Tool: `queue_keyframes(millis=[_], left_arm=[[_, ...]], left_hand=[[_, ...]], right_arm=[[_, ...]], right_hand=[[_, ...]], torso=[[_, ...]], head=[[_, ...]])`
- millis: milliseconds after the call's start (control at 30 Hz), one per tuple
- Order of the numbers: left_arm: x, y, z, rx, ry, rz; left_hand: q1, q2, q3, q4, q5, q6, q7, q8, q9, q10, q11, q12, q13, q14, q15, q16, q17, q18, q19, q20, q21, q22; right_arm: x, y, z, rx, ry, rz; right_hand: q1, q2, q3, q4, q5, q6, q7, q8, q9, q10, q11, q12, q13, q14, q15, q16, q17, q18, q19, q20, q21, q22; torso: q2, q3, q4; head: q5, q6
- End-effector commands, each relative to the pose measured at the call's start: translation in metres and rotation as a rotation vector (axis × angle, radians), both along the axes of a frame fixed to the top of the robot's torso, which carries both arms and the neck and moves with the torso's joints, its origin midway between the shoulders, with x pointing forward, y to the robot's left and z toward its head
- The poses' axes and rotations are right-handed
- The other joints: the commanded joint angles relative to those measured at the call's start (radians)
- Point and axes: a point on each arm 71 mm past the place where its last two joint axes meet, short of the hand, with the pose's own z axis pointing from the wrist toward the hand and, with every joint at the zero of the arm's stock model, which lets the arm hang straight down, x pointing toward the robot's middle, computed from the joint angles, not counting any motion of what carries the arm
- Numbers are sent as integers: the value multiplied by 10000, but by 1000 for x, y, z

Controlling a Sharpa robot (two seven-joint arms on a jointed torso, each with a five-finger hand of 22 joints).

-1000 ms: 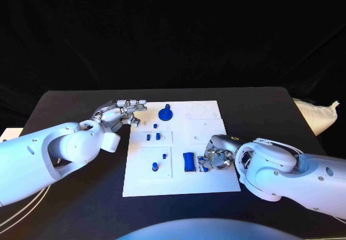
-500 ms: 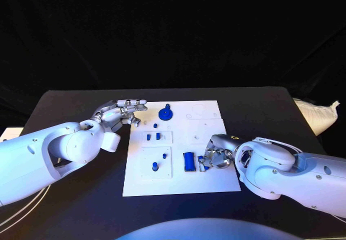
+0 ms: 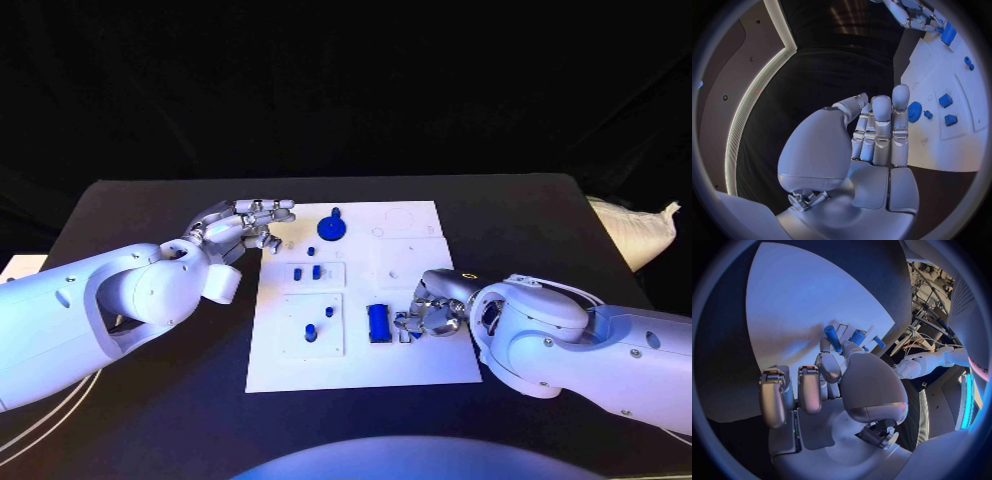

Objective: Assemble the parts on the task board

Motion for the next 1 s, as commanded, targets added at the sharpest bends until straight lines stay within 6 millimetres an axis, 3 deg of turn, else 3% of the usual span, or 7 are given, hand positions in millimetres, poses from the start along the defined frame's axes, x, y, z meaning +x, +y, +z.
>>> queue_keyframes(millis=[33, 167, 367, 567, 800, 1000], left_arm=[[-1, -2, 1, -93, -49, -229], [-1, -2, 1, -94, -44, -239], [-1, -2, 1, -95, -42, -247], [-1, -2, 1, -95, -44, -255], [-1, -2, 1, -89, -56, -271], [-1, -3, 1, -84, -58, -281]], left_hand=[[1, 66, -39, 3, -10, -40, 19, 56, -15, -64, -20, 42, 4, -85, -12, -49, -10, 180, -94, 8, -41, -9], [-16, 73, -48, 13, -11, -41, 22, 58, -15, -72, -17, 50, 3, -93, -8, -55, -27, 186, -109, 10, -86, -34], [-19, 76, -49, 16, -10, -41, 22, 59, -15, -74, -16, 53, 2, -101, -8, -66, -49, 192, -122, 11, -120, -52], [-19, 78, -49, 16, -10, -41, 21, 60, -14, -76, -17, 54, 2, -106, -7, -71, -60, 195, -129, 11, -138, -62], [-19, 80, -50, 16, -9, -40, 21, 61, -14, -77, -17, 56, 2, -111, -7, -77, -71, 198, -136, 12, -156, -72], [-19, 80, -50, 16, -9, -40, 21, 61, -14, -77, -17, 56, 2, -111, -7, -77, -71, 198, -136, 12, -156, -72]], right_arm=[[-1, -5, -2, -609, 214, -590], [-2, -5, -1, -592, 193, -567], [-3, -4, 1, -570, 132, -513], [-5, -4, 2, -586, 72, -452], [-4, -6, 2, -749, 59, -452], [-2, -9, 0, -917, 100, -449]], right_hand=[[-163, 32, -113, 7, -48, 108, -16, -8, 22, 104, -20, 89, 49, 779, -46, 97, 1169, -182, 974, -50, 46, 2534], [-388, 163, -335, 12, -112, 163, -42, 8, 40, 158, -41, 207, 131, 806, -61, 188, 1309, -188, 988, -61, 64, 2553], [-794, 319, -815, 10, -754, 219, -69, 23, 73, 212, -62, 312, 226, 822, -79, 251, 1410, -194, 1001, -78, 80, 2570], [-837, 385, -911, 13, -852, 239, -77, 31, 84, 239, -69, 396, 281, 834, -83, 291, 1473, -197, 1007, -82, 88, 2579], [-173, 769, -833, -114, -296, 255, -115, 32, 114, 281, -104, 470, 358, 841, -114, 325, 1529, -203, 1021, -108, 106, 2598], [347, 812, -767, -268, -202, 241, -115, 16, 123, 285, -108, 469, 383, 841, -117, 330, 1541, -206, 1027, -116, 114, 2606]], torso=[[-1, 2, -3], [0, 5, -5], [6, 10, -6], [0, 10, -3], [-5, 1, 3], [0, 0, 5]], head=[[-6, -5], [-4, 0], [-4, -5], [-21, -7], [-41, -13], [-43, -21]])
